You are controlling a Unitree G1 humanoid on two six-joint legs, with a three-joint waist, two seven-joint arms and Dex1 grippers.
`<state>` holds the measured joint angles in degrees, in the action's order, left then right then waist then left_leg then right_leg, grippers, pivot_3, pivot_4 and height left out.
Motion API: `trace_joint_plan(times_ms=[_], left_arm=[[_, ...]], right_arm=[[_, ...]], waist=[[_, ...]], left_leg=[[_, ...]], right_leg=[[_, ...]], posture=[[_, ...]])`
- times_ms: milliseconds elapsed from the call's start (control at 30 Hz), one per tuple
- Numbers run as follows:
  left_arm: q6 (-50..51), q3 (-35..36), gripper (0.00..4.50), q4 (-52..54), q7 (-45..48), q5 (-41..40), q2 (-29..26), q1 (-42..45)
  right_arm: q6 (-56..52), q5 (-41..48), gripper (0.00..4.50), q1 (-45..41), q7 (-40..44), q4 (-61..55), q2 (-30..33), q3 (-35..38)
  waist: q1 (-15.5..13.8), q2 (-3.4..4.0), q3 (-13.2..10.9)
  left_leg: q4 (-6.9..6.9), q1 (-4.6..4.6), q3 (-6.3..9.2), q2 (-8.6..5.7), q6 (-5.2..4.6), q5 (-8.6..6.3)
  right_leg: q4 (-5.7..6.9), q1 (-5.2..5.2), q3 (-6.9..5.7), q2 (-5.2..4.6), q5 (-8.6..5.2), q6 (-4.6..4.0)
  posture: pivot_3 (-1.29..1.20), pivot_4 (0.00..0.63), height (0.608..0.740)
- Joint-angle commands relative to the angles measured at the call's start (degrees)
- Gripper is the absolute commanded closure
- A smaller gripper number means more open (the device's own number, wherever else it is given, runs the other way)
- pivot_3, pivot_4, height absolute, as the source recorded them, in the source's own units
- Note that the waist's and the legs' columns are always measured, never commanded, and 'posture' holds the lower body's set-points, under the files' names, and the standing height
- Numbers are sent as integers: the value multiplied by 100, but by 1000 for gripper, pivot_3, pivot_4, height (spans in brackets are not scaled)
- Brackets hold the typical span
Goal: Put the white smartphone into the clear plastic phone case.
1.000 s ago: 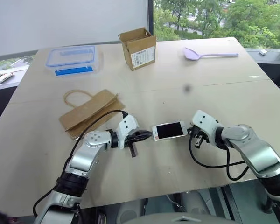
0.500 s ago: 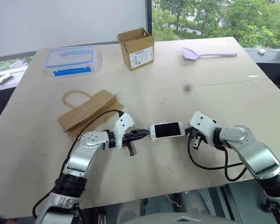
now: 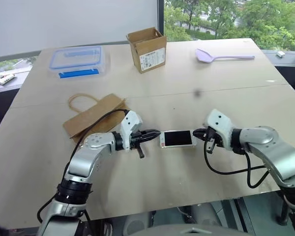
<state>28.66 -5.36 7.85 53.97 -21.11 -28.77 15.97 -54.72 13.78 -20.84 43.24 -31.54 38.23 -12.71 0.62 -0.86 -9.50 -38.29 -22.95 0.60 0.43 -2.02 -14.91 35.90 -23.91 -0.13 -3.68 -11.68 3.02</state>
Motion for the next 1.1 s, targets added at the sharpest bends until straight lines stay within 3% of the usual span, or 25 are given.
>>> trace_joint_plan(times_ms=[33, 433, 733, 1100], left_arm=[[-37, -116, 4383, 155, 10, -42, 48, 104], [-362, -757, 4383, -480, 7, 553, 174, 248], [-652, -907, 4383, -813, 88, 788, 109, 200], [-261, -887, 4383, -279, -135, 727, 97, 87]], right_arm=[[4, 39, 4500, -110, -83, -147, -10, -44], [109, 53, 4500, 9, -303, 146, -133, -97], [-204, -375, 4500, -467, -187, 1196, -85, -1110], [-960, -451, 4500, -624, 129, 1970, -45, -2113]], waist=[[0, 0, 0], [-8, 0, 0], [-6, 0, 22], [-2, -48, 140]], left_leg=[[0, 0, -1, 0, 0, 0], [-2, 3, -1, -4, 0, 0], [-3, 25, 0, -4, 0, 0], [0, 70, 3, 7, -1, -1]], right_leg=[[0, 0, 0, 0, 0, 0], [0, 7, 0, -2, 0, 0], [1, 24, 1, -2, -4, -8], [-1, 60, 0, -4, -14, 4]], posture=[[0, 150, 740], [0, 150, 740], [0, 150, 740], [0, 150, 740]])
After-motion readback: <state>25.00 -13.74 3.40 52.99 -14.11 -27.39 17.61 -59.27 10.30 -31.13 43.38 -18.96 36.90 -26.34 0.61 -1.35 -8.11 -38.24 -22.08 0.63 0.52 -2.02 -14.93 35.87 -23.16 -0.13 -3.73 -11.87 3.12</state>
